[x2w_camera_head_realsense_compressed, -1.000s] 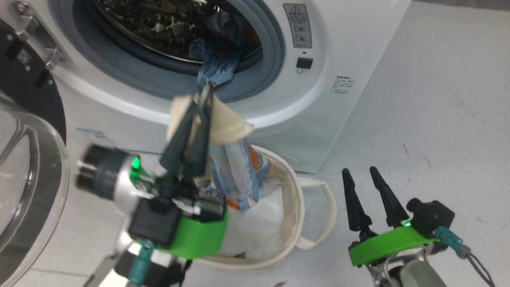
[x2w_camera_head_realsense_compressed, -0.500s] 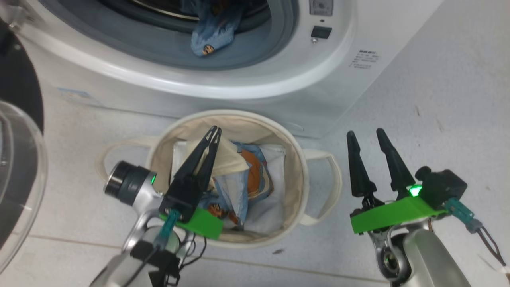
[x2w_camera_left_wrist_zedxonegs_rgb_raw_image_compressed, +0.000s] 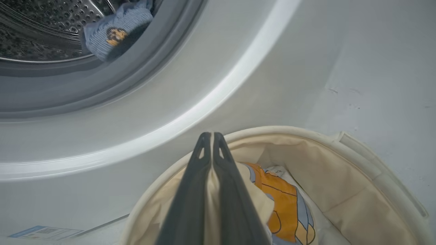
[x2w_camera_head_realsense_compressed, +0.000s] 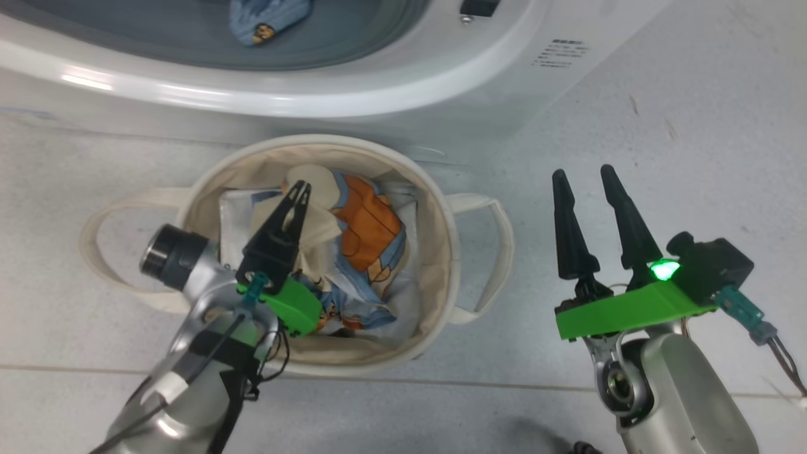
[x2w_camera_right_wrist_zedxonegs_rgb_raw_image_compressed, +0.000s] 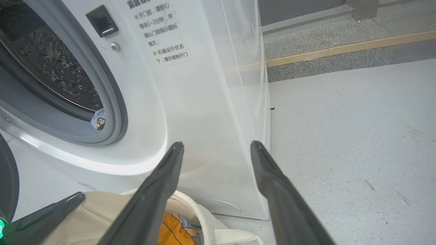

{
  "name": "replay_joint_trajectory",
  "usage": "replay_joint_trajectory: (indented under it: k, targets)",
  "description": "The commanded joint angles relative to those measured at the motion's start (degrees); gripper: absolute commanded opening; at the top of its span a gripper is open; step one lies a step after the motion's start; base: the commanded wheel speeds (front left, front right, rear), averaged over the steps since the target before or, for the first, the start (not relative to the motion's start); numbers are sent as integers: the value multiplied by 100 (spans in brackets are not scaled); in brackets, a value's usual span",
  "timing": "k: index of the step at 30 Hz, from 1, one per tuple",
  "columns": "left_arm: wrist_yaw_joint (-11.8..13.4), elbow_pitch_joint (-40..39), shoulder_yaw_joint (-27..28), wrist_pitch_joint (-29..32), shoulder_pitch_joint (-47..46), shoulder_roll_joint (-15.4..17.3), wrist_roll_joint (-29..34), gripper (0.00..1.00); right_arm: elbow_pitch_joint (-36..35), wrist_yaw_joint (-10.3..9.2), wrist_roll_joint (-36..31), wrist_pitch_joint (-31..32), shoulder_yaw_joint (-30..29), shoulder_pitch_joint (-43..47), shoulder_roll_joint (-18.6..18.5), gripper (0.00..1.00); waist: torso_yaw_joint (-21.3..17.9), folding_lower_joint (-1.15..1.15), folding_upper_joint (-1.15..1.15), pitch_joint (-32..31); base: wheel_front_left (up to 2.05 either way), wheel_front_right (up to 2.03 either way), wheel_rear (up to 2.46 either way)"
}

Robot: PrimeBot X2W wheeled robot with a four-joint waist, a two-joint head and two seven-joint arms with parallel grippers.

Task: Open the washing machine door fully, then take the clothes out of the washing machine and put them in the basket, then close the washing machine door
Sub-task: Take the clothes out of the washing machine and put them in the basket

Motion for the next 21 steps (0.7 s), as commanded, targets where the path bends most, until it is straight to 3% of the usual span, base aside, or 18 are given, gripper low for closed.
replay_joint_trajectory:
  k: [1,7,8,9,14,21]
  targets:
    - [-4,-67,202,-27,-107,74,26,0,-194,3,36,-70,111,3,18,100,-66,0,0,68,0,0,0]
    - [-75,333,221,-27,-265,27,24,0,-207,3,48,-70,86,-31,18,100,-92,0,0,124,0,0,0]
    - [-81,339,228,-27,-274,18,20,14,-206,3,47,-70,85,-36,18,100,-80,0,0,123,0,0,0]
    - [-67,318,231,-27,-279,11,31,100,-203,3,41,-70,83,-40,18,100,-63,0,0,118,0,0,0]
    - [3,180,278,-27,-190,-41,24,100,-173,3,-11,-70,68,-43,18,100,74,0,0,-22,0,0,0]
    - [102,-764,342,-27,212,-63,11,100,-134,3,-77,-70,44,13,18,100,330,0,0,-442,0,0,0]
